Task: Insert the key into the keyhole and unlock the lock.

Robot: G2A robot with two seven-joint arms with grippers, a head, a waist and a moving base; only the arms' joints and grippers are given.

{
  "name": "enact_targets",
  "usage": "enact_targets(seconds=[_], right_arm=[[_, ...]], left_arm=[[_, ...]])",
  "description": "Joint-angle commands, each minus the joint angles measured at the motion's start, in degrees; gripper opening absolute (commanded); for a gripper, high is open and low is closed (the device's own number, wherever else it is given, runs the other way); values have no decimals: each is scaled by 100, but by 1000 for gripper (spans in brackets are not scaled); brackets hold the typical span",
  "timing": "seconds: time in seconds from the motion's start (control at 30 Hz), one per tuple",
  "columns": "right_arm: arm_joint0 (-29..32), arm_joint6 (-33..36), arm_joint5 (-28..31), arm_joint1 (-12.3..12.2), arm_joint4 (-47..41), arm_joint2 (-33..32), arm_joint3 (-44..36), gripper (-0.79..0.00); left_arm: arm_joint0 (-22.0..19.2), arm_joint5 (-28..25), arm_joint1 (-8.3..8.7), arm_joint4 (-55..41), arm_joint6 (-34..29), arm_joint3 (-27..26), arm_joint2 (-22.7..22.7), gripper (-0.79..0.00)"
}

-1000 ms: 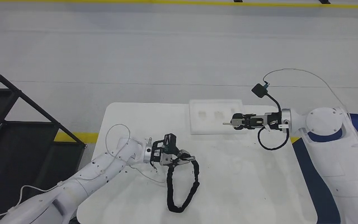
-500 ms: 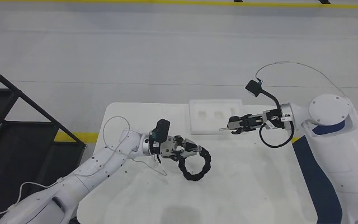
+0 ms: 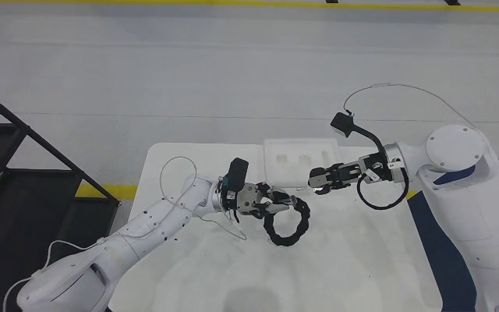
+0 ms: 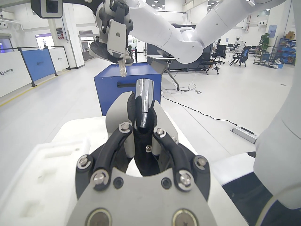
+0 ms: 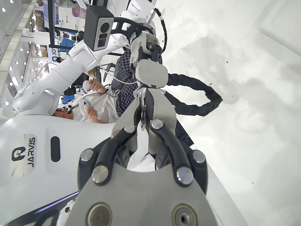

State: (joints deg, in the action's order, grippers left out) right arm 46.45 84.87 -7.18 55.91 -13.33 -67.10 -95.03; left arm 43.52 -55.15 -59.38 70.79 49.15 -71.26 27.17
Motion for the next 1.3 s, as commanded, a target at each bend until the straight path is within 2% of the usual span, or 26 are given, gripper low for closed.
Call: enact_targets(seconds=[0.0, 0.33, 0.57, 0.67, 0.77, 0.97, 1.07, 1.27], right_arm=[[0, 2, 2, 0, 1, -1, -1, -785], [38, -81, 11, 1, 1, 7, -17, -785], [-16, 2, -231, -41, 227, 96, -389, -785], [-85, 68, -325, -50, 344, 193, -603, -785], [-162, 126, -433, -61, 648, 355, -801, -785], [-275, 20, -605, -82, 1424, 654, -1067, -785], [-313, 13, -630, -97, 1818, 793, -1184, -785], [-359, -60, -600, -89, 1809, 922, -1202, -785]], left_arm=[[1, 0, 1, -4, 0, 2, 0, -785], [1, 0, 1, -4, 0, 2, 0, -785], [138, 179, -43, 184, -134, 122, 93, -785], [99, 323, -108, 586, 262, 296, 82, -785], [71, 712, -196, 918, 710, 525, 9, -785], [-28, 1253, -365, 923, 1252, 834, -368, -785], [-131, 1455, -397, 965, 1455, 994, -589, -785], [-353, 1816, -410, 1046, 1816, 1277, -1016, -785]])
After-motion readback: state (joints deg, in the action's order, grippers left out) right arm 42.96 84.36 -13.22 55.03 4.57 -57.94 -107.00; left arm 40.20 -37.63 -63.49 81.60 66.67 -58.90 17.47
